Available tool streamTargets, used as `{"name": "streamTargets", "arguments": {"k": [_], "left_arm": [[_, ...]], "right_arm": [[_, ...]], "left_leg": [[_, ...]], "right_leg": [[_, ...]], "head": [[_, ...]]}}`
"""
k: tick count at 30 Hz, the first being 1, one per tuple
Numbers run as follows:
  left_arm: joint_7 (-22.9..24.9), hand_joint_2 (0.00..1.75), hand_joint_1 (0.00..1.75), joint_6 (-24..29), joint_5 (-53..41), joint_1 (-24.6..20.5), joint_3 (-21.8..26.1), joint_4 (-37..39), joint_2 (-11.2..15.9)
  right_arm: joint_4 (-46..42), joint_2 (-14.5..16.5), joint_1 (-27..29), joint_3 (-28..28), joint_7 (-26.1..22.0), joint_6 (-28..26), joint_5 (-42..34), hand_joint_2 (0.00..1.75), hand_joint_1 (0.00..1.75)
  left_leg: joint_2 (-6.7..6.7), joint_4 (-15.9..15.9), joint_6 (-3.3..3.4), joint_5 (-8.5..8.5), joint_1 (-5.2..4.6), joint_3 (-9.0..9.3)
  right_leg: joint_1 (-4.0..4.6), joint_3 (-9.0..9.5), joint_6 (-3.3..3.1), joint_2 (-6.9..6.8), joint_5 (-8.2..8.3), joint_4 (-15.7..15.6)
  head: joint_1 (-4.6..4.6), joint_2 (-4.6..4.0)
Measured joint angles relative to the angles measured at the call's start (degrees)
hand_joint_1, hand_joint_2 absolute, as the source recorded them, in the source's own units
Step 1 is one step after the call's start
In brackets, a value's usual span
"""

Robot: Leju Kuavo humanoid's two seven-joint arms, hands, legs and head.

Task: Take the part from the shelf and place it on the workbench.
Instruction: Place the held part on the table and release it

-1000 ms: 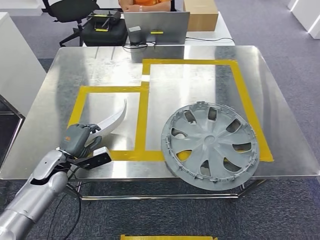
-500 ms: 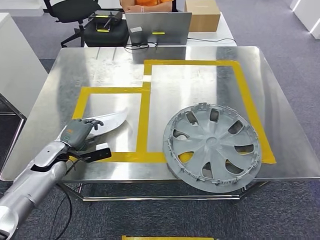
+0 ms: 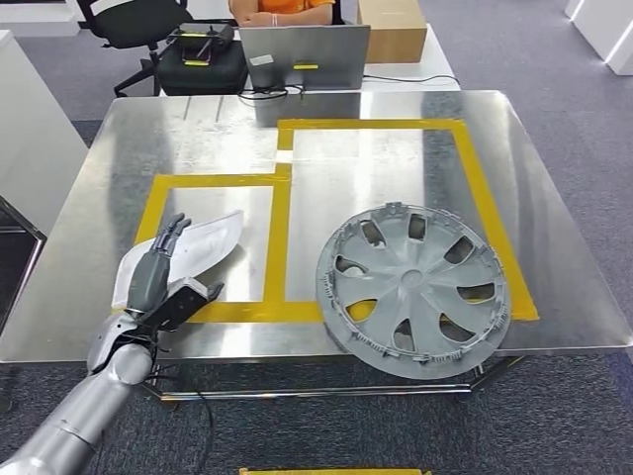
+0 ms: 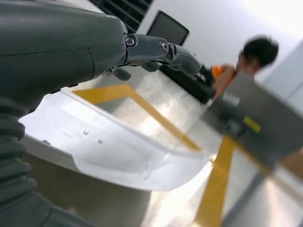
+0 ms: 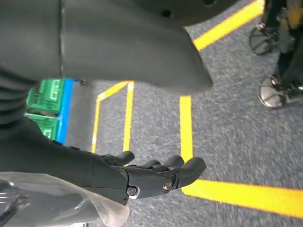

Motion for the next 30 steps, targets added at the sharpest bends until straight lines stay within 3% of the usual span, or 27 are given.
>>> {"name": "streamTargets", "arguments": {"k": [2,4,7,8,9,10,12,14,17,18,20,22,23,24,25,28,30], "left_arm": [[-0.1,0.0,0.0,2.6,4.0,3.5,2.2,-6.3,-2.3],[-0.1,0.0,0.0,4.6,8.4,6.7,4.0,-12.8,-4.5],[-0.5,0.0,0.0,5.8,13.4,10.6,5.7,-20.1,-6.6],[-0.6,0.0,0.0,5.9,14.4,11.7,6.2,-22.0,-7.0],[-0.7,0.0,0.0,5.9,14.9,12.5,6.6,-23.6,-7.4],[-0.8,0.0,0.0,5.9,15.2,13.2,6.9,-24.9,-7.6],[-1.3,0.0,0.0,6.1,16.0,14.0,7.5,-27.0,-8.1],[-2.5,0.0,0.0,7.0,17.1,14.6,8.1,-28.7,-8.5],[-4.2,0.0,0.0,8.9,18.3,16.7,9.0,-31.6,-9.1],[-4.7,0.0,0.0,9.5,18.5,17.7,9.2,-32.7,-9.2],[-5.3,0.0,0.0,10.8,18.5,19.5,9.5,-34.4,-9.3],[-5.7,0.0,0.0,11.8,18.9,21.2,9.8,-35.6,-9.4],[-5.8,0.0,0.0,12.2,19.2,21.9,10.0,-36.0,-9.5],[-6.0,0.0,0.0,12.5,19.5,22.5,10.2,-36.4,-9.6],[-6.1,0.0,0.0,12.6,19.6,23.0,10.4,-36.7,-9.7],[-6.3,0.0,0.0,12.8,19.7,23.4,10.6,-37.6,-9.9],[-6.4,0.0,0.0,12.8,19.7,23.5,10.6,-38.1,-10.0]], "right_arm": [[0.0,0.3,0.1,-0.1,0.0,-0.5,-0.5,0.0,0.0],[0.0,0.6,0.2,-0.4,0.0,-1.0,-1.1,0.0,0.0],[0.0,1.1,0.4,-0.8,0.0,-1.6,-1.7,0.0,0.0],[0.0,1.3,0.4,-1.0,0.0,-1.7,-1.8,0.0,0.0],[0.0,1.5,0.5,-1.2,0.0,-1.7,-1.8,0.0,0.0],[0.0,1.6,0.6,-1.3,0.0,-1.8,-1.9,0.0,0.0],[0.0,1.6,0.5,-1.5,0.0,-1.9,-2.0,0.0,0.0],[0.0,1.7,0.4,-1.7,0.0,-1.9,-2.2,0.0,0.0],[0.0,2.0,0.4,-2.1,0.1,-2.3,-2.8,0.0,0.0],[0.0,2.1,0.4,-2.3,0.1,-2.5,-2.9,0.0,0.0],[0.0,2.4,0.5,-2.7,0.3,-2.7,-3.2,0.0,0.0],[0.0,2.7,0.5,-3.1,0.5,-2.9,-3.5,0.0,0.0],[0.0,2.9,0.5,-3.2,0.6,-3.0,-3.6,0.0,0.0],[-0.1,2.9,0.5,-3.3,0.6,-3.1,-3.6,0.0,0.0],[-0.1,3.0,0.5,-3.4,0.7,-3.1,-3.6,0.0,0.0],[-0.1,3.3,0.4,-3.4,0.7,-3.2,-3.6,0.0,0.0],[-0.1,3.4,0.4,-3.4,0.7,-3.3,-3.6,0.0,0.0]], "left_leg": [[0.01,-0.4,0.66,0.25,0.06,0.06],[0.13,-0.8,1.44,0.67,0.33,0.18],[0.29,-0.8,1.84,0.85,0.4,0.08],[0.33,-0.8,1.84,0.86,0.39,0.05],[0.35,-0.8,1.84,0.87,0.39,0.03],[0.34,-0.7,1.82,0.87,0.41,0.04],[0.26,-0.5,1.63,0.85,0.35,-0.01],[0.2,-0.2,1.04,0.92,0.12,-0.22],[0.19,-0.1,-0.04,1.2,0.17,-0.4],[0.17,0.4,-0.35,0.57,0.25,-0.59],[0.12,4.5,-0.88,-2.88,0.37,-2.06],[0.1,12.0,-1.24,-7.51,0.39,-4.57],[0.1,14.9,-1.3,-8.89,0.4,-5.3],[0.1,15.8,-1.25,-9.16,0.39,-5.1],[0.1,14.3,-1.09,-8.35,0.38,-3.76],[0.11,2.2,-0.14,-4.36,0.16,3.67],[0.11,-1.8,0.43,-3.48,-0.19,5.73]], "right_leg": [[-0.1,-0.03,0.7,0.0,-0.14,-0.1],[-0.18,-1.14,1.27,-0.15,-2.15,2.4],[-0.4,-5.73,1.8,-0.33,-7.77,13.2],[-0.44,-6.68,1.92,-0.36,-8.5,15.7],[-0.47,-6.59,2.0,-0.41,-8.12,16.0],[-0.5,-5.31,2.0,-0.46,-6.75,13.9],[-0.54,-0.82,1.91,-0.58,-3.51,5.8],[-0.47,2.19,1.51,-0.52,-2.11,0.5],[-0.36,2.49,0.56,-0.35,-1.58,-0.3],[-0.41,2.36,0.16,-0.39,-1.31,-0.4],[-0.54,1.9,-0.63,-0.62,-0.73,-0.6],[-0.44,1.15,-0.98,-0.78,-0.25,-0.6],[-0.37,0.74,-1.03,-0.82,0.03,-0.6],[-0.31,0.33,-1.01,-0.83,0.34,-0.5],[-0.24,-0.03,-0.97,-0.83,0.65,-0.5],[0.01,-0.78,-0.54,-0.82,1.52,-0.4],[0.06,-1.03,0.12,-0.9,2.07,-0.4]], "head": [[-0.01,-0.01],[0.24,-0.01],[0.62,-0.01],[0.63,-0.01],[0.64,-0.01],[0.64,-0.01],[0.67,0.0],[0.62,0.0],[0.6,0.0],[0.54,-0.01],[0.39,-0.01],[0.29,-0.01],[0.3,-0.01],[0.29,-0.01],[0.29,-0.01],[0.33,-0.01],[0.37,-0.01]]}}
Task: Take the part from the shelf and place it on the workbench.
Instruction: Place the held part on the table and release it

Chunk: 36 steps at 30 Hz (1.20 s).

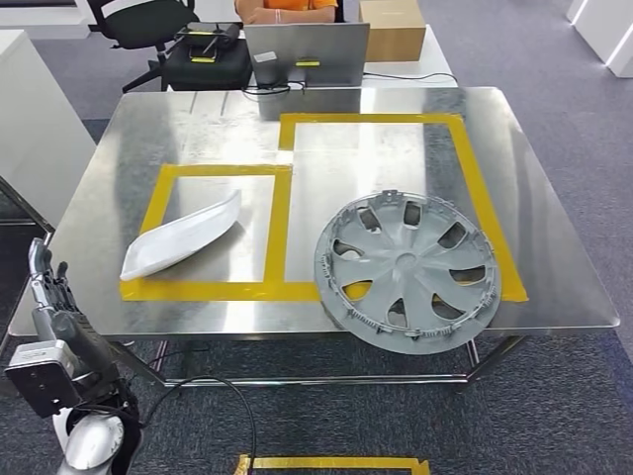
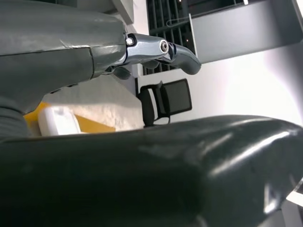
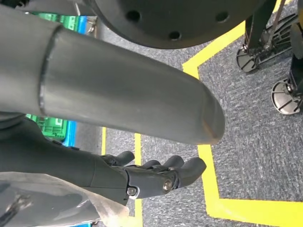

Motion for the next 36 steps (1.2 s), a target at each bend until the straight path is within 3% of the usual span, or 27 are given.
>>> {"name": "streamTargets", "arguments": {"k": [3,5,7,8,9,10,11,14,16,18,19,20,22,23,24,25,26,28,30,33,34,36], "left_arm": [[0.0,0.0,0.0,0.0,0.0,0.2,0.1,-0.3,-0.2],[0.0,0.0,0.0,0.0,0.0,0.3,0.1,-0.4,-0.4],[0.0,0.0,0.0,0.2,0.1,0.5,0.1,-0.5,-0.6],[0.0,0.0,0.0,0.3,0.1,0.6,0.1,-0.5,-0.6],[0.0,0.0,0.0,0.5,0.3,0.6,0.1,-0.5,-0.7],[0.0,0.0,0.0,0.7,0.4,0.7,0.1,-0.5,-0.7],[0.0,0.0,0.0,0.9,0.5,0.7,0.1,-0.5,-0.7],[0.0,0.0,0.0,1.2,0.6,0.7,0.2,-0.5,-0.8],[0.0,0.0,0.0,1.2,0.6,0.8,0.2,-0.5,-0.8],[0.0,0.0,0.0,1.2,0.6,0.8,0.2,-0.5,-0.9],[0.0,0.0,0.0,1.3,0.6,0.8,0.3,-0.5,-0.9],[0.0,0.0,0.0,1.4,0.6,0.9,0.3,-0.5,-0.9],[0.0,0.0,0.0,1.7,0.7,0.9,0.4,-0.4,-0.9],[0.1,0.0,0.0,1.9,0.7,1.0,0.5,-0.4,-0.9],[0.1,0.0,0.0,2.0,0.8,1.0,0.5,-0.3,-0.9],[0.2,0.0,0.0,2.0,0.9,1.0,0.5,-0.3,-0.9],[0.3,0.0,0.0,2.1,1.0,1.0,0.6,-0.2,-0.9],[0.4,0.0,0.0,2.1,1.2,0.9,0.6,-0.2,-0.9],[0.6,0.0,0.0,2.1,1.3,0.9,0.8,-0.2,-0.9],[0.7,0.0,0.0,2.1,1.3,0.8,1.0,-0.1,-0.9],[0.8,0.0,0.0,2.1,1.3,0.8,1.0,-0.1,-0.9],[0.9,0.0,0.0,2.1,1.3,0.7,1.0,0.0,-0.9]], "right_arm": [[0.0,0.1,0.0,0.0,0.0,0.0,0.0,0.0,0.0],[0.0,0.1,0.0,-0.2,0.0,-0.1,0.0,0.0,0.0],[0.0,0.1,0.0,-0.3,0.0,-0.2,0.0,0.0,0.0],[0.0,0.1,0.0,-0.4,0.1,-0.3,0.0,0.0,0.0],[0.0,0.1,0.1,-0.4,0.1,-0.3,0.0,0.0,0.0],[0.0,0.1,0.1,-0.4,0.2,-0.4,0.0,0.0,0.0],[0.0,0.1,0.1,-0.5,0.3,-0.4,0.1,0.0,0.0],[-0.2,0.1,-0.2,-0.7,0.7,-0.6,0.2,0.0,0.0],[-0.3,0.1,-0.3,-0.8,0.9,-0.7,0.2,0.0,0.0],[-0.3,0.2,-0.2,-0.9,1.1,-0.8,0.2,0.0,0.0],[-0.3,0.2,-0.2,-0.9,1.2,-0.9,0.2,0.0,0.0],[-0.4,0.2,-0.2,-0.9,1.3,-1.0,0.2,0.0,0.0],[-0.4,0.3,-0.2,-0.9,1.5,-1.3,0.3,0.0,0.0],[-0.5,0.3,-0.2,-0.9,1.5,-1.5,0.3,0.0,0.0],[-0.5,0.3,-0.2,-1.0,1.6,-1.6,0.3,0.0,0.0],[-0.5,0.3,-0.2,-1.0,1.6,-1.7,0.3,0.0,0.0],[-0.5,0.3,-0.2,-1.0,1.6,-1.7,0.4,0.0,0.0],[-0.5,0.3,-0.2,-1.0,1.6,-1.9,0.4,0.0,0.0],[-0.5,0.3,-0.3,-1.0,1.6,-2.0,0.6,0.0,0.0],[-0.5,0.3,-0.2,-1.2,1.8,-2.3,0.7,0.0,0.0],[-0.5,0.3,-0.2,-1.3,1.9,-2.4,0.7,0.0,0.0],[-0.5,0.3,-0.2,-1.4,2.0,-2.5,0.8,0.0,0.0]], "left_leg": [[0.12,-0.4,0.98,1.28,-0.11,-0.58],[0.32,-0.8,1.73,2.42,0.11,-1.4],[0.41,-0.7,2.08,3.39,0.05,-2.7],[0.43,-0.6,2.09,3.89,0.03,-3.44],[0.45,-0.5,2.05,4.35,0.01,-4.13],[0.46,-0.4,1.97,4.75,0.01,-4.78],[0.46,-0.2,1.85,5.07,0.03,-5.35],[0.46,0.5,1.18,5.86,-0.15,-6.55],[0.54,0.7,0.53,6.54,-0.27,-6.95],[0.49,0.9,-0.2,6.69,-0.15,-7.23],[0.39,1.6,-0.55,5.63,-0.07,-7.6],[0.27,3.6,-0.87,3.55,0.02,-8.25],[0.13,10.2,-1.34,-2.09,0.22,-9.96],[0.11,13.7,-1.51,-4.1,0.31,-10.6],[0.1,16.0,-1.6,-4.81,0.38,-10.69],[0.1,16.5,-1.62,-4.3,0.44,-9.96],[0.09,14.8,-1.56,-2.9,0.47,-8.22],[0.04,6.6,-1.21,-0.36,0.45,-2.67],[-0.07,0.2,-0.71,0.06,0.28,1.07],[0.0,-1.0,0.37,0.6,0.08,0.74],[0.12,-1.1,0.91,1.18,0.14,0.25],[0.37,-1.3,1.82,2.54,0.31,-1.11]], "right_leg": [[-0.31,-0.42,1.19,-0.05,0.16,0.1],[-0.42,-1.92,1.82,0.04,-3.23,3.3],[-0.46,-4.39,2.31,0.06,-8.48,10.6],[-0.47,-5.2,2.47,0.05,-10.15,14.1],[-0.47,-5.15,2.57,0.05,-10.64,15.9],[-0.48,-4.02,2.61,0.04,-10.1,15.6],[-0.48,-1.65,2.57,0.03,-8.8,12.9],[-0.4,7.2,2.08,0.06,-6.28,0.7],[-0.23,8.69,1.58,0.12,-6.35,-2.1],[-0.25,7.81,0.58,0.01,-5.78,-2.2],[-0.3,7.33,-0.09,-0.1,-5.36,-2.3],[-0.37,6.81,-0.68,-0.23,-4.83,-2.5],[-0.31,5.77,-1.25,-0.35,-3.81,-2.4],[-0.24,5.23,-1.28,-0.37,-3.22,-2.4],[-0.18,4.66,-1.27,-0.38,-2.66,-2.3],[-0.14,3.96,-1.22,-0.38,-2.12,-2.1],[-0.12,3.2,-1.12,-0.36,-1.63,-1.9],[-0.03,1.88,-0.8,-0.29,-0.92,-1.4],[0.08,1.03,-0.21,-0.19,-0.27,-0.9],[-0.01,0.43,0.97,-0.13,0.67,-0.7],[-0.07,-0.04,1.28,-0.08,-0.05,-0.2],[-0.19,-1.72,1.75,0.04,-4.36,3.5]], "head": [[0.0,0.0],[0.19,0.0],[0.35,0.0],[0.36,0.0],[0.35,0.0],[0.37,0.0],[0.36,0.0],[0.39,0.01],[0.42,0.01],[0.44,0.0],[0.37,0.0],[0.26,0.01],[0.08,0.01],[0.05,0.01],[0.06,0.01],[0.05,0.01],[0.05,0.01],[0.03,0.0],[0.07,0.01],[-0.06,0.01],[-0.06,0.01],[0.08,0.0]]}}
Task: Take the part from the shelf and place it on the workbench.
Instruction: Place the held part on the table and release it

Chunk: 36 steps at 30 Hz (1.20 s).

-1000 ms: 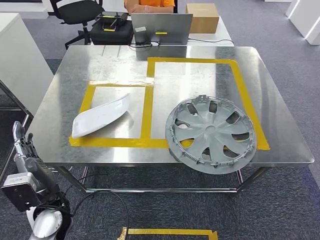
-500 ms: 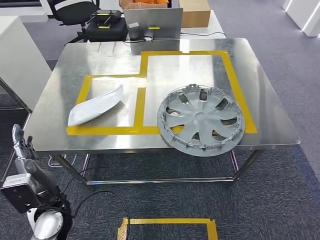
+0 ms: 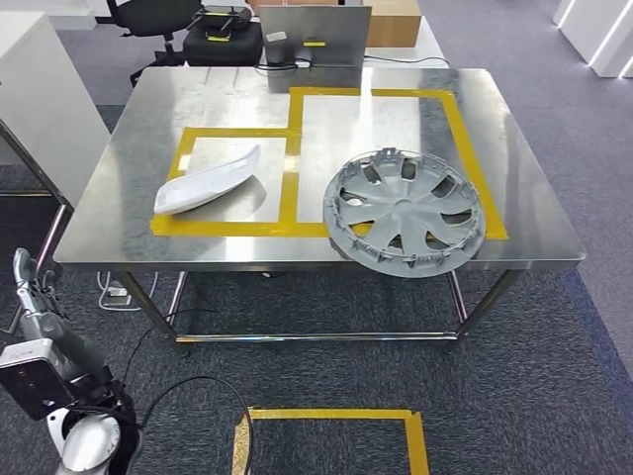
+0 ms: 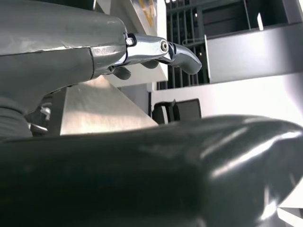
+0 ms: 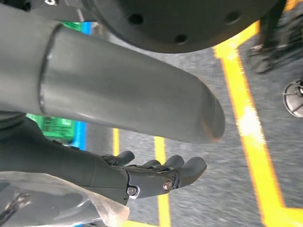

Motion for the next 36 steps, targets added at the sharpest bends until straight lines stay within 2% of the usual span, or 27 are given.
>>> {"name": "streamTargets", "arguments": {"k": [2,3,4,5,7,9,10,11,13,14,15,17,18,19,20,21,23,24,26,28,29,31,32,33,34,35,36], "left_arm": [[0.0,0.0,0.0,0.0,0.0,0.0,0.1,0.1,0.0],[0.1,0.0,0.0,0.0,0.0,0.1,0.1,0.1,0.0],[0.1,0.0,0.0,0.0,0.0,0.1,0.1,0.2,0.0],[0.1,0.0,0.0,0.0,0.1,0.2,0.1,0.3,0.0],[0.1,0.0,0.0,0.0,0.1,0.2,0.2,0.3,0.0],[0.1,0.0,0.0,0.0,0.1,0.2,0.2,0.3,0.0],[0.1,0.0,0.0,0.0,0.1,0.2,0.3,0.3,0.0],[0.1,0.0,0.0,0.0,0.1,0.2,0.3,0.3,0.0],[0.1,0.0,0.0,0.0,0.1,0.3,0.3,0.3,0.0],[0.1,0.0,0.0,0.0,0.1,0.3,0.4,0.3,0.0],[0.1,0.0,0.0,0.0,0.1,0.4,0.4,0.3,0.0],[0.1,0.0,0.0,0.0,0.1,0.4,0.4,0.3,0.1],[0.1,0.0,0.0,0.0,0.1,0.5,0.4,0.3,0.1],[0.1,0.0,0.0,0.0,0.1,0.5,0.4,0.3,0.2],[0.1,0.0,0.0,0.0,0.1,0.6,0.4,0.3,0.2],[0.1,0.0,0.0,0.0,0.1,0.6,0.4,0.3,0.2],[0.1,0.0,0.0,0.0,0.1,0.6,0.4,0.3,0.2],[0.1,0.0,0.0,0.0,0.1,0.6,0.4,0.3,0.2],[0.1,0.0,0.0,0.0,0.0,0.7,0.5,0.3,0.2],[0.1,0.0,0.0,0.1,0.0,0.9,0.5,0.3,0.2],[0.1,0.0,0.0,0.1,0.0,1.0,0.5,0.3,0.2],[0.1,0.0,0.0,0.1,0.0,1.1,0.6,0.3,0.2],[0.1,0.0,0.0,0.1,0.0,1.1,0.6,0.3,0.2],[0.1,0.0,0.0,0.1,0.0,1.2,0.6,0.3,0.2],[0.1,0.0,0.0,0.1,0.0,1.3,0.6,0.3,0.2],[0.1,0.0,0.0,0.1,0.0,1.3,0.6,0.3,0.2],[0.1,0.0,0.0,0.1,0.0,1.4,0.6,0.3,0.2]], "right_arm": [[0.0,0.0,0.0,0.0,0.0,0.0,0.1,0.0,0.0],[0.0,0.0,0.0,0.0,0.1,0.0,0.2,0.0,0.0],[0.0,0.0,0.0,0.0,0.1,0.0,0.3,0.0,0.0],[-0.1,0.0,0.0,0.0,0.1,0.0,0.3,0.0,0.0],[-0.1,0.0,-0.1,0.0,0.0,0.0,0.4,0.0,0.0],[-0.2,0.0,-0.3,0.0,0.0,0.0,0.4,0.0,0.0],[-0.2,0.0,-0.3,0.0,-0.1,0.0,0.4,0.0,0.0],[-0.2,0.0,-0.3,0.0,-0.1,0.0,0.4,0.0,0.0],[-0.2,0.0,-0.3,0.0,-0.1,0.0,0.4,0.0,0.0],[-0.2,0.0,-0.2,0.0,-0.1,0.0,0.4,0.0,0.0],[-0.2,0.0,-0.2,0.0,-0.1,0.0,0.4,0.0,0.0],[-0.3,0.0,-0.2,0.0,-0.1,0.0,0.4,0.0,0.0],[-0.3,0.0,-0.2,0.0,-0.1,0.0,0.4,0.0,0.0],[-0.3,0.0,-0.2,0.0,-0.1,0.0,0.4,0.0,0.0],[-0.3,0.0,-0.2,0.0,-0.2,0.0,0.4,0.0,0.0],[-0.3,0.0,-0.2,0.0,-0.2,0.0,0.4,0.0,0.0],[-0.3,0.0,-0.2,0.0,-0.3,0.0,0.4,0.0,0.0],[-0.3,0.0,-0.2,0.0,-0.4,0.0,0.4,0.0,0.0],[-0.3,0.1,-0.2,0.0,-0.4,0.0,0.4,0.0,0.0],[-0.3,0.1,-0.1,0.0,-0.3,-0.1,0.4,0.0,0.0],[-0.3,0.2,0.0,0.0,-0.3,-0.1,0.4,0.0,0.0],[-0.3,0.2,0.0,0.0,-0.3,-0.1,0.4,0.0,0.0],[-0.3,0.2,0.0,0.0,-0.3,-0.1,0.4,0.0,0.0],[-0.3,0.2,0.0,0.0,-0.2,-0.1,0.4,0.0,0.0],[-0.3,0.2,0.0,0.0,-0.2,-0.1,0.4,0.0,0.0],[-0.3,0.2,0.0,0.0,-0.3,-0.1,0.4,0.0,0.0],[-0.3,0.2,0.0,0.0,-0.3,-0.1,0.4,0.0,0.0]], "left_leg": [[0.05,0.1,0.3,1.34,-0.09,-1.75],[0.07,0.1,0.27,2.04,-0.14,-2.68],[0.1,0.3,0.21,2.69,-0.18,-3.65],[0.13,0.4,0.11,3.27,-0.18,-4.57],[0.15,1.0,-0.23,4.23,-0.18,-6.21],[0.14,1.7,-0.76,5.02,-0.32,-7.19],[0.17,1.9,-1.07,5.44,-0.36,-7.4],[0.22,1.9,-1.41,5.88,-0.36,-7.53],[0.19,2.1,-2.15,5.87,-0.14,-7.84],[0.09,3.0,-2.52,4.45,-0.04,-8.2],[-0.02,5.0,-2.86,1.98,0.05,-8.79],[-0.12,12.0,-3.35,-4.07,0.18,-10.26],[-0.13,15.6,-3.51,-5.88,0.22,-10.73],[-0.14,18.0,-3.57,-6.3,0.24,-10.64],[-0.14,18.4,-3.54,-5.43,0.26,-9.68],[-0.15,16.5,-3.42,-3.88,0.26,-7.73],[-0.27,8.6,-2.98,-1.79,0.2,-1.97],[-0.35,4.8,-2.7,-1.8,0.12,0.38],[-0.47,1.2,-2.14,-2.44,-0.15,2.07],[-0.33,0.9,-1.33,-1.71,-0.21,1.18],[-0.22,0.7,-0.76,-1.08,-0.16,0.56],[0.01,0.5,0.07,0.35,-0.01,-1.04],[0.03,0.5,0.28,1.05,-0.05,-1.94],[0.05,0.6,0.3,1.77,-0.11,-2.85],[0.08,0.7,0.28,2.48,-0.16,-3.77],[0.11,0.8,0.21,3.17,-0.19,-4.73],[0.13,0.9,0.1,3.81,-0.2,-5.65]], "right_leg": [[-0.06,-1.98,0.33,0.02,-5.34,7.1],[-0.08,-2.39,0.45,0.01,-6.56,10.2],[-0.1,-1.99,0.53,0.01,-6.35,11.7],[-0.12,-0.66,0.55,0.0,-5.04,11.3],[-0.18,4.91,0.4,0.0,-2.07,4.9],[-0.11,10.82,-0.02,0.03,-2.16,-3.3],[-0.01,12.2,-0.32,0.05,-2.78,-5.7],[0.12,12.53,-0.68,0.06,-3.07,-6.7],[0.13,11.52,-1.7,-0.08,-2.41,-6.7],[0.09,11.03,-2.27,-0.21,-1.86,-6.7],[0.03,10.43,-2.72,-0.34,-1.21,-6.8],[0.12,9.01,-3.11,-0.48,0.05,-6.6],[0.18,8.25,-3.1,-0.5,0.68,-6.5],[0.23,7.42,-3.07,-0.53,1.3,-6.2],[0.25,6.53,-3.01,-0.55,1.88,-5.9],[0.26,5.57,-2.91,-0.54,2.37,-5.5],[0.34,3.88,-2.57,-0.49,3.14,-4.6],[0.4,3.27,-2.32,-0.45,3.49,-4.3],[0.44,2.48,-1.62,-0.41,4.31,-3.9],[0.31,1.96,-0.82,-0.33,4.77,-3.8],[0.24,1.43,-0.49,-0.25,3.77,-3.2],[0.12,-0.32,-0.04,-0.06,-1.23,1.2],[0.09,-1.35,0.11,-0.04,-4.2,4.9],[0.07,-2.09,0.23,-0.04,-6.22,8.5],[0.07,-2.28,0.31,-0.03,-6.84,11.3],[0.07,-1.64,0.33,-0.03,-5.99,12.5],[0.07,0.04,0.29,-0.03,-4.25,11.5]], "head": [[0.15,0.0],[0.15,0.0],[0.15,0.0],[0.15,0.0],[0.16,0.01],[0.17,0.01],[0.19,0.01],[0.2,0.01],[0.2,0.0],[0.15,0.0],[0.09,0.0],[0.0,0.0],[-0.01,0.0],[0.0,0.0],[0.0,0.0],[0.0,0.01],[-0.01,0.0],[0.03,0.0],[0.07,0.0],[0.03,0.01],[0.08,0.01],[0.21,0.0],[0.29,0.0],[0.33,0.0],[0.34,0.0],[0.35,0.0],[0.37,0.01]]}}
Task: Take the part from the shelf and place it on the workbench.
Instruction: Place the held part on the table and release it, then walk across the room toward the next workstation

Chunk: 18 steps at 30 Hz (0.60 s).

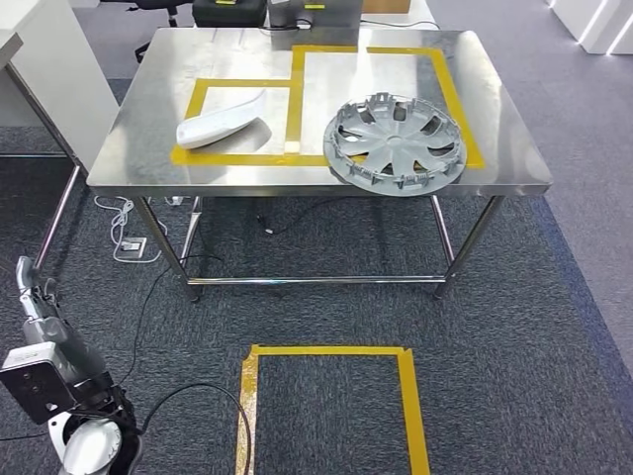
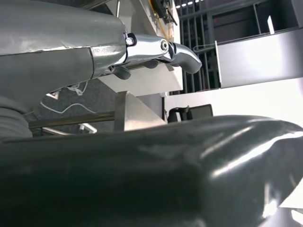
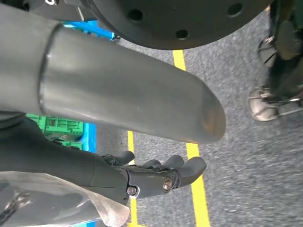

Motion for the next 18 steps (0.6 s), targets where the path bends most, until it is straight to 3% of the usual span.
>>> {"name": "streamTargets", "arguments": {"k": [2,3,4,5,7,8,10,12,13,14,15,17,18], "left_arm": [[0.0,0.0,0.0,0.0,0.0,0.1,0.0,0.0,0.0],[0.0,0.0,0.0,0.0,0.0,0.1,0.0,0.0,0.0],[0.0,0.0,0.0,0.0,0.0,0.1,0.0,0.0,0.0],[0.0,0.0,0.0,0.0,0.0,0.1,0.0,0.0,0.0],[0.0,0.0,0.0,0.0,-0.1,0.1,0.0,0.0,0.0],[0.0,0.0,0.0,0.0,-0.1,0.2,0.1,0.0,0.0],[0.0,0.0,0.0,0.0,0.0,0.2,0.1,0.0,0.0],[0.0,0.0,0.0,0.0,0.0,0.3,0.2,0.0,0.0],[0.0,0.0,0.0,0.0,0.0,0.3,0.2,0.0,0.0],[0.0,0.0,0.0,0.0,0.0,0.4,0.2,0.0,0.0],[0.0,0.0,0.0,0.0,0.0,0.4,0.2,0.0,0.0],[0.0,0.0,0.0,0.1,0.0,0.4,0.2,0.0,0.0],[0.0,0.0,0.0,0.1,0.0,0.3,0.2,0.0,0.0]], "right_arm": [[0.0,0.0,-0.1,0.0,0.0,0.0,0.0,0.0,0.0],[0.0,0.0,-0.2,0.0,0.0,0.0,0.0,0.0,0.0],[0.0,0.0,-0.2,0.0,0.0,0.0,0.0,0.0,0.0],[0.0,0.0,-0.3,0.0,0.0,0.0,0.0,0.0,0.0],[0.0,0.0,-0.2,0.0,0.0,0.0,0.0,0.0,0.0],[0.0,0.1,-0.2,0.0,0.0,0.0,0.0,0.0,0.0],[0.0,0.1,-0.2,0.0,0.0,0.0,0.0,0.0,0.0],[0.0,0.1,-0.2,0.0,0.0,0.0,0.0,0.0,0.0],[0.0,0.1,-0.2,0.0,0.0,0.0,0.0,0.0,0.0],[0.0,0.1,-0.2,0.0,0.0,0.0,0.0,0.0,0.0],[0.0,0.1,-0.2,0.0,0.0,0.0,0.0,0.0,0.0],[0.0,0.2,-0.2,0.0,0.0,0.0,0.0,0.0,0.0],[0.0,0.2,-0.2,0.0,0.0,0.0,0.0,0.0,0.0]], "left_leg": [[0.0,0.4,-0.35,1.1,-0.07,-1.43],[0.0,0.7,-0.59,1.6,-0.16,-1.88],[0.04,0.9,-0.85,2.14,-0.22,-2.14],[0.1,0.9,-1.14,2.69,-0.24,-2.31],[0.14,0.8,-1.85,3.47,-0.09,-2.51],[0.04,1.2,-2.24,2.65,0.01,-2.75],[-0.17,5.1,-2.94,-2.18,0.22,-3.79],[-0.24,12.5,-3.43,-7.97,0.37,-5.15],[-0.25,15.8,-3.58,-9.19,0.41,-5.4],[-0.25,17.5,-3.64,-8.94,0.44,-4.98],[-0.25,17.2,-3.62,-7.62,0.47,-3.68],[-0.33,10.8,-3.33,-5.01,0.5,1.52],[-0.41,6.5,-3.08,-4.83,0.45,4.34]], "right_leg": [[0.03,6.27,-0.27,0.0,2.49,-7.4],[0.06,9.78,-0.5,0.01,2.33,-12.2],[0.13,12.13,-0.77,0.05,1.69,-15.8],[0.24,13.36,-1.06,0.08,1.06,-18.0],[0.29,12.85,-1.88,0.02,1.37,-18.6],[0.25,12.39,-2.41,-0.11,1.88,-18.6],[0.12,11.11,-3.28,-0.38,3.19,-18.7],[0.21,9.51,-3.57,-0.48,4.54,-18.5],[0.24,8.64,-3.55,-0.52,5.22,-18.3],[0.26,7.69,-3.49,-0.55,5.87,-18.0],[0.26,6.71,-3.4,-0.56,6.44,-17.6],[0.26,4.72,-3.09,-0.54,7.33,-16.6],[0.32,3.94,-2.85,-0.49,7.66,-16.2]], "head": [[0.02,0.01],[0.01,0.01],[0.0,0.0],[-0.01,0.01],[0.03,0.0],[0.01,0.0],[-0.22,-0.01],[-0.41,-0.01],[-0.42,-0.01],[-0.42,-0.01],[-0.42,-0.01],[-0.43,-0.01],[-0.41,-0.01]]}}
